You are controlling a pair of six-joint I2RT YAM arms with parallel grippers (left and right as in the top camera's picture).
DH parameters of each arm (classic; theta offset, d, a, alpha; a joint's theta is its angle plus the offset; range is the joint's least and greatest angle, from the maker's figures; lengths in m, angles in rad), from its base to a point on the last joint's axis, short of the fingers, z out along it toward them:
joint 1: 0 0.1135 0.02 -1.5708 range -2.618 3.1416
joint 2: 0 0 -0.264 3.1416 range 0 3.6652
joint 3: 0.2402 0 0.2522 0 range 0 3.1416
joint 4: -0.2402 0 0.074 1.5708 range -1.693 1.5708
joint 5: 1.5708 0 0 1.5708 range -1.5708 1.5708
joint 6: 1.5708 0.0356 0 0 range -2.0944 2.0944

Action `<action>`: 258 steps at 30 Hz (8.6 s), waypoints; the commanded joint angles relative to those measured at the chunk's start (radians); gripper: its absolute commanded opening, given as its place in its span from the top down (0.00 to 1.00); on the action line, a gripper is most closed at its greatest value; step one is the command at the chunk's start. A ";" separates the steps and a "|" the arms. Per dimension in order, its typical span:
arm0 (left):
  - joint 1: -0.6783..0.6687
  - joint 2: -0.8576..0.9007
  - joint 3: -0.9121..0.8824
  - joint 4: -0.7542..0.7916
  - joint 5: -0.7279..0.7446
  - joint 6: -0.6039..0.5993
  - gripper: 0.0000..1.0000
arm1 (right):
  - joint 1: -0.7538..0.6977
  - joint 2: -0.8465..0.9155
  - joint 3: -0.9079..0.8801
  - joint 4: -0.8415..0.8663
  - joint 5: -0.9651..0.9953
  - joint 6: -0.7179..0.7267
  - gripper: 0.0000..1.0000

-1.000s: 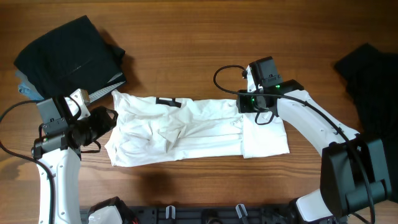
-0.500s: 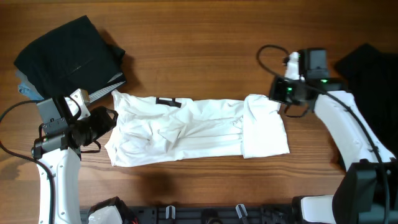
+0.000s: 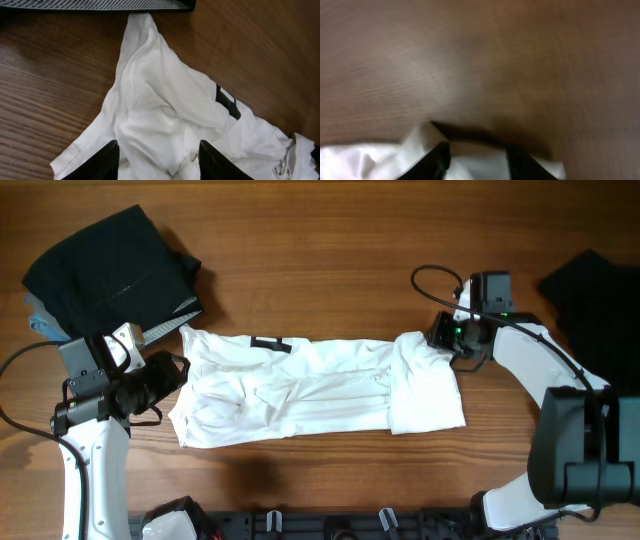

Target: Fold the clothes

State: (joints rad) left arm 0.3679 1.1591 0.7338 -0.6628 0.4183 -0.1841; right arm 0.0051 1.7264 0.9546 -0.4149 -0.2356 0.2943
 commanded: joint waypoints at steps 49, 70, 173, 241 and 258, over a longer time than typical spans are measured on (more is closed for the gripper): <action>0.001 -0.011 0.001 -0.001 0.019 0.020 0.49 | -0.144 -0.006 0.024 0.064 -0.214 -0.098 0.40; 0.001 -0.011 0.001 0.004 0.019 0.020 0.48 | -0.263 0.007 -0.074 -0.224 -0.372 -0.398 0.30; -0.255 0.042 0.000 -0.049 0.012 0.020 0.40 | 0.426 -0.156 0.199 -0.465 0.191 -0.032 0.81; -0.687 0.364 0.471 -0.433 -0.304 -0.270 0.96 | 0.310 -0.151 0.225 -0.475 0.112 -0.032 0.85; -1.123 0.608 0.471 -0.103 -0.236 -0.457 0.44 | 0.275 -0.151 0.225 -0.481 0.112 -0.029 0.85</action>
State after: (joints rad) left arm -0.7212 1.7458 1.2037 -0.7650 0.1471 -0.6052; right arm 0.2832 1.5894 1.1667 -0.8948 -0.1364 0.2813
